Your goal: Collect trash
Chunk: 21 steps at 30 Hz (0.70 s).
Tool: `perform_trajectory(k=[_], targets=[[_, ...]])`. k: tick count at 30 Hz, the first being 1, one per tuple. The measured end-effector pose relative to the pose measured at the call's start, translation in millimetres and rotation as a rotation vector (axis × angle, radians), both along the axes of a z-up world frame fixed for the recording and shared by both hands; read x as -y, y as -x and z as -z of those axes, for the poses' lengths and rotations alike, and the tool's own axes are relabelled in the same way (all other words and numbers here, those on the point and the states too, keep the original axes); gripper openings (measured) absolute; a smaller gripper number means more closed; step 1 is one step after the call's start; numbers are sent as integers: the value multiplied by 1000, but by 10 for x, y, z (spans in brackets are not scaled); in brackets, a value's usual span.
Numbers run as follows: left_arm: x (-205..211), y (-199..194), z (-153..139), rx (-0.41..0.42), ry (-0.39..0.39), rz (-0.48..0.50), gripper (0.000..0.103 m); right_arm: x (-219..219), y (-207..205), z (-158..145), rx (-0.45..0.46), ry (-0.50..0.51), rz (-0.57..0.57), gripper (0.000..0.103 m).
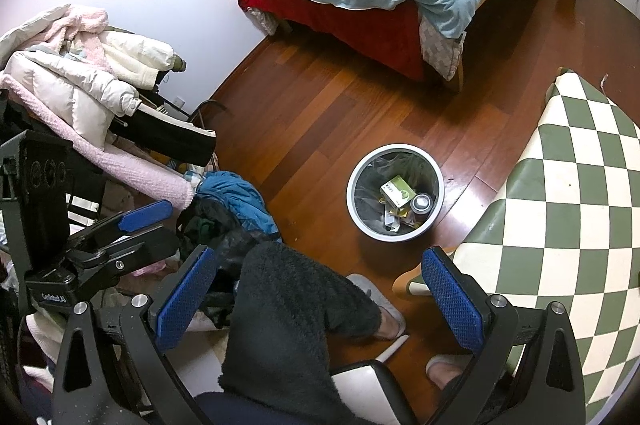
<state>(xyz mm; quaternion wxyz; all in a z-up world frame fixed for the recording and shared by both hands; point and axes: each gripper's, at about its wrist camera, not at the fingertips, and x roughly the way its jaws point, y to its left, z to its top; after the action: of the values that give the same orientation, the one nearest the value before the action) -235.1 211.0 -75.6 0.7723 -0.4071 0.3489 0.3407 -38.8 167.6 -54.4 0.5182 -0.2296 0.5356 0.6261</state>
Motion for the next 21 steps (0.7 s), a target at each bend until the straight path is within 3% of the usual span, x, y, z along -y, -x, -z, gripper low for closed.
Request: perform_trajectory(k=[21], targets=[[13, 17, 7, 11, -1, -8, 103, -19, 13, -11, 1, -2, -4, 103]])
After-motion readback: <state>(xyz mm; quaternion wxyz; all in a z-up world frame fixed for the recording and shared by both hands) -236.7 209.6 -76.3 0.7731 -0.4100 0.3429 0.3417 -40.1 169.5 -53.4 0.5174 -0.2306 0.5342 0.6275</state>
